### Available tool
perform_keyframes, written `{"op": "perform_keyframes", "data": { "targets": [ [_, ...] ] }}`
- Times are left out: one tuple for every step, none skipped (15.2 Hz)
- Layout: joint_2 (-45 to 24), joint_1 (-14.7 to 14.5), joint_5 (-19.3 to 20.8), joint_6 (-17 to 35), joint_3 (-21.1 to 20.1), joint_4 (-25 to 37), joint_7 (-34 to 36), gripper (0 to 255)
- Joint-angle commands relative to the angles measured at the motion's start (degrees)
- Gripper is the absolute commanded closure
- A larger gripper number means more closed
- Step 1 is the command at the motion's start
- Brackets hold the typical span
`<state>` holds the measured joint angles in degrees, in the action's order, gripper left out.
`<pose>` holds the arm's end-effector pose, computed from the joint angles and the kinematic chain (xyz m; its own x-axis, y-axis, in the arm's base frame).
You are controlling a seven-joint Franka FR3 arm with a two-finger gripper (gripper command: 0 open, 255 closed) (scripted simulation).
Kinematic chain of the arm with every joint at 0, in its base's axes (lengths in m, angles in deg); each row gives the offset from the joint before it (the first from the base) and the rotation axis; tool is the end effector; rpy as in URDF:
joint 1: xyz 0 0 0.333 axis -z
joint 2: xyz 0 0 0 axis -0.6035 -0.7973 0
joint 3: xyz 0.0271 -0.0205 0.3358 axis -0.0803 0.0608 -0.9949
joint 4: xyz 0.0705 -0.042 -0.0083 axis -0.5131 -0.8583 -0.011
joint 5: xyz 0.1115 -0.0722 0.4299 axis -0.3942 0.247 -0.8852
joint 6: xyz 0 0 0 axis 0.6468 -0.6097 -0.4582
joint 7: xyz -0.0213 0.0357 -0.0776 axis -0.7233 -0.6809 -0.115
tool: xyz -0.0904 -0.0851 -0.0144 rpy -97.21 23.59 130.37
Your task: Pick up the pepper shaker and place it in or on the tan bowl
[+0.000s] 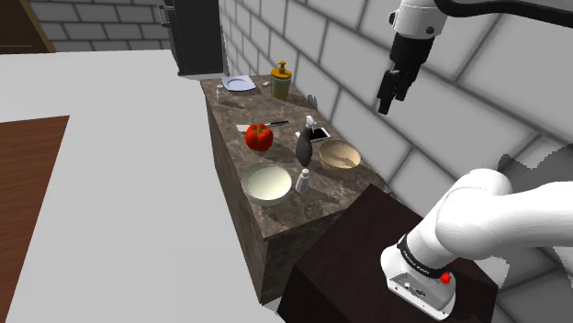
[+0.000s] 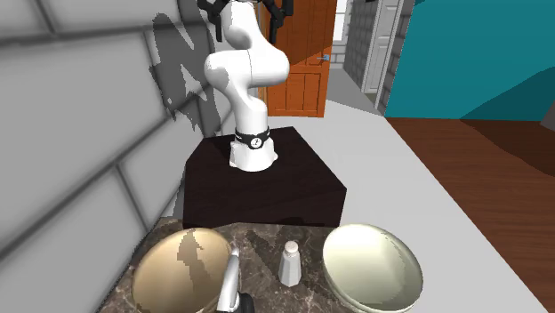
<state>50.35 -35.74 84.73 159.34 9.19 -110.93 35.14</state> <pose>0.3334 -0.0438 0.5925 0.9933 -0.0075 -0.1152 -0.0002 -0.9980 0.0629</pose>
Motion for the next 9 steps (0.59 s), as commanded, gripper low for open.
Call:
{"op": "perform_keyframes", "data": {
  "targets": [
    [0.0, 0.0, 0.0, 0.0, 0.0, 0.0, 0.0, 0],
    [-0.7, -0.1, -0.07, 1.93, -0.06, -1.31, 0.25, 0],
    [-1.48, -0.21, -0.13, 3.88, -0.12, -2.55, 0.5, 0],
    [-2.34, -0.32, -0.19, 5.83, -0.18, -3.72, 0.74, 0],
    [-3.29, -0.43, -0.24, 7.81, -0.24, -4.82, 0.98, 0],
    [-4.33, -0.53, -0.29, 9.8, -0.3, -5.84, 1.22, 0],
    [-5.46, -0.64, -0.33, 11.8, -0.36, -6.79, 1.46, 0],
    [-6.67, -0.76, -0.37, 13.81, -0.41, -7.67, 1.69, 0],
    [-7.97, -0.88, -0.4, 15.83, -0.46, -8.46, 1.93, 0]
  ]
}}
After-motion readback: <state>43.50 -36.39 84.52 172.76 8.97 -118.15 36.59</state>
